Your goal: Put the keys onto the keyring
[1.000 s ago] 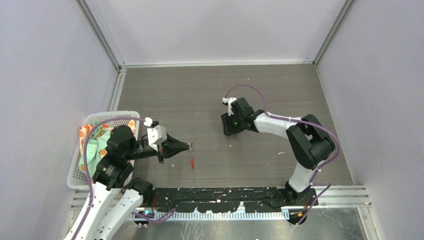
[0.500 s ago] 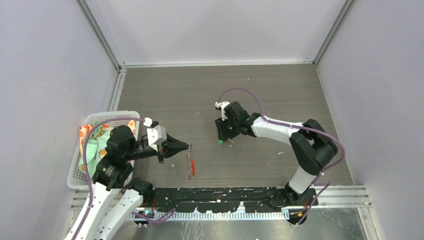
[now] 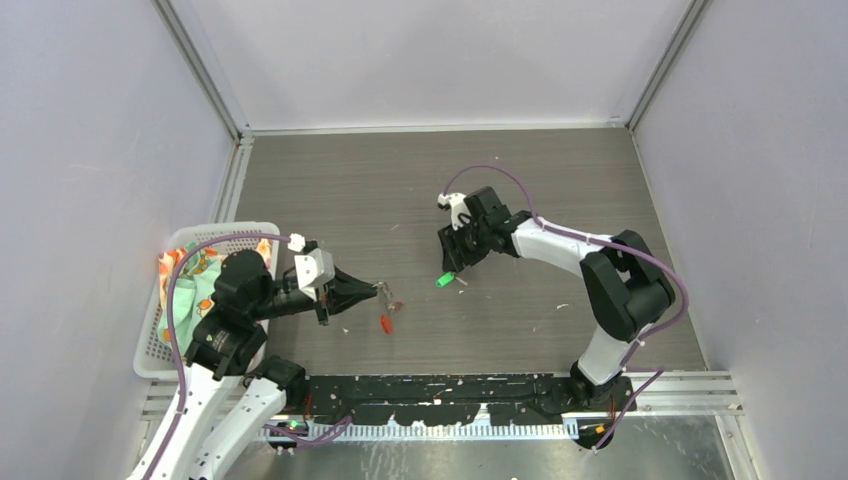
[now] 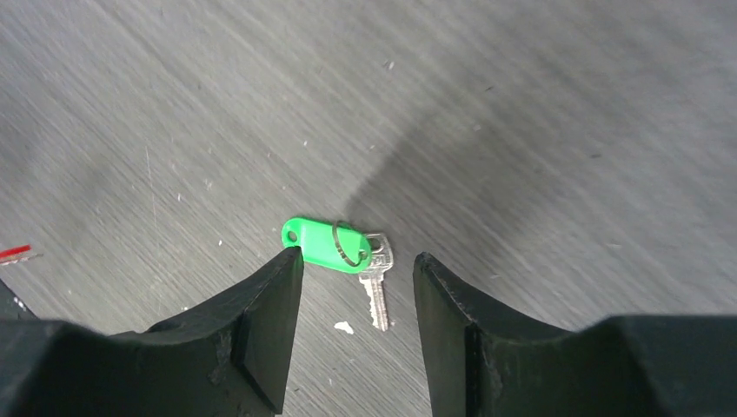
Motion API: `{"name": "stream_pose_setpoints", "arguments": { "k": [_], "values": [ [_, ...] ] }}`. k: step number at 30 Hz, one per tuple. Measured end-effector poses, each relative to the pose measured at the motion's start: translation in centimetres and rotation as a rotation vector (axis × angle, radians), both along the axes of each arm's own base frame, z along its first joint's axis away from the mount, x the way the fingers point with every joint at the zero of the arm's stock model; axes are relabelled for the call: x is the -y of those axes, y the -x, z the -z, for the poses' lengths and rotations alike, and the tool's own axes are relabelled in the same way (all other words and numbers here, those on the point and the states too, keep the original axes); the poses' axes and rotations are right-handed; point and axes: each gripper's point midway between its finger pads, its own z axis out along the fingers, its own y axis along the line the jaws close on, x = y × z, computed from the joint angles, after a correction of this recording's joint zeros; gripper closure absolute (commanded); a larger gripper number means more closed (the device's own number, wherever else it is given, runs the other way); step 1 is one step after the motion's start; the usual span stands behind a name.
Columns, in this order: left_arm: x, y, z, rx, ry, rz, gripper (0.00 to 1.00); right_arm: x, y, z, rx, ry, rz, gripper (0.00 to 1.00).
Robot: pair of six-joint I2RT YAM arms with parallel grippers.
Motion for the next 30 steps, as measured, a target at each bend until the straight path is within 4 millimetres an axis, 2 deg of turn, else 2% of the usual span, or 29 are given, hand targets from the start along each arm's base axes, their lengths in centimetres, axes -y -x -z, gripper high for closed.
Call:
{"name": "stream_pose_setpoints", "arguments": {
  "k": [4, 12, 22, 30],
  "values": [
    [0.0, -0.2, 0.1, -0.001, -0.005, -0.003, 1.0, -0.3, 1.6, 2.1, -0.086, 0.004, -0.066, 0.41],
    [0.0, -0.3, -0.1, 0.014, -0.01, -0.004, 1.0, -0.8, 2.0, 1.8, -0.094, -0.022, -0.102, 0.4],
    [0.0, -0.3, -0.1, 0.014, -0.011, -0.006, 1.0, -0.2, 1.3, 2.3, -0.049, 0.037, -0.085, 0.53],
    [-0.1, -0.2, -0.1, 0.011, -0.012, -0.005, 1.0, -1.2, 2.1, 2.8, -0.024, 0.061, -0.148, 0.56]
  ]
}}
